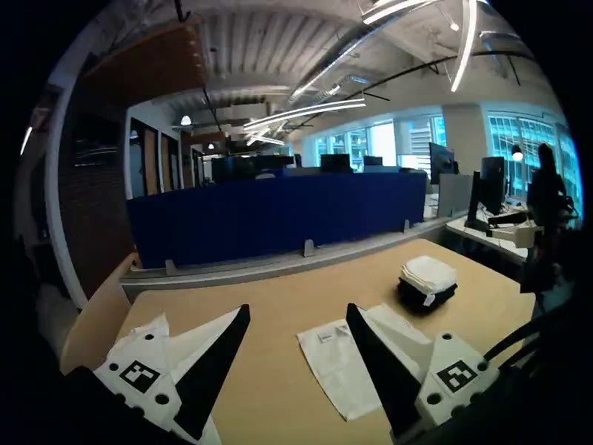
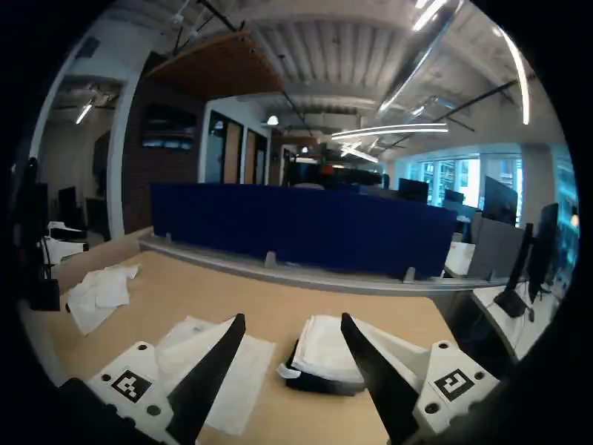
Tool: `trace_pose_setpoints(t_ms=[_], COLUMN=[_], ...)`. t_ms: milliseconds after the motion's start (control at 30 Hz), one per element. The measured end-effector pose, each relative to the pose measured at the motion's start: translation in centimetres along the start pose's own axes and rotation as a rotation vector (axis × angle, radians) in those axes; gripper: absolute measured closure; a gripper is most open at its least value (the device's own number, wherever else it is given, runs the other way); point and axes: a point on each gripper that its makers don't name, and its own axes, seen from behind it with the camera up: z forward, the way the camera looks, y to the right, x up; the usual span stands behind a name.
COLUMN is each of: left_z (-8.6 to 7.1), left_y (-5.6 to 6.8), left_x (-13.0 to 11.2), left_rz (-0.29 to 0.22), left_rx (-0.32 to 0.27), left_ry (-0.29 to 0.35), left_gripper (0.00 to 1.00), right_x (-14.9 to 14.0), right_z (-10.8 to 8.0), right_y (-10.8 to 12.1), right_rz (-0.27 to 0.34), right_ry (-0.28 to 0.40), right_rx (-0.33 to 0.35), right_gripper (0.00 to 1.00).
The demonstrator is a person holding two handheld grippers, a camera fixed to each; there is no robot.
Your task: Fold towel
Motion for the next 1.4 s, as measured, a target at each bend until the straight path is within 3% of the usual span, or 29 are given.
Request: trace_pose_setpoints(t_ms=[200,367,900,1400], left_z=[0.3,0.7,1.9,4.6], left_y=[3.8,4.7,5.7,8.3], left_x=[-2.5,-4.0,-7.6,-16.5], left_rz=[0.042,0.049,0.068,0.139], left_rx=[-0.167,-0.228,-0.249,-0.286], left_ry=[-0.131,-0.193,-0.228,-0.296], left_gripper=[0.03,0.03,0.03,0.03], right_x=[-2.1,-3.4,-7.7,-16.6], right_z=[-0.1,-0.2,1.7,4.3], right_y=[-3.1,-4.8,-6.3,-8.0], right_rz=[-0.052,-0.080,-0.103,-0.124], right_ry=[-0.155,-0.224,-0.285,-0.342], right_rx=[0.183,0.279,0.313,0.316], right_gripper=[0.00,0.00,0.00,0.00])
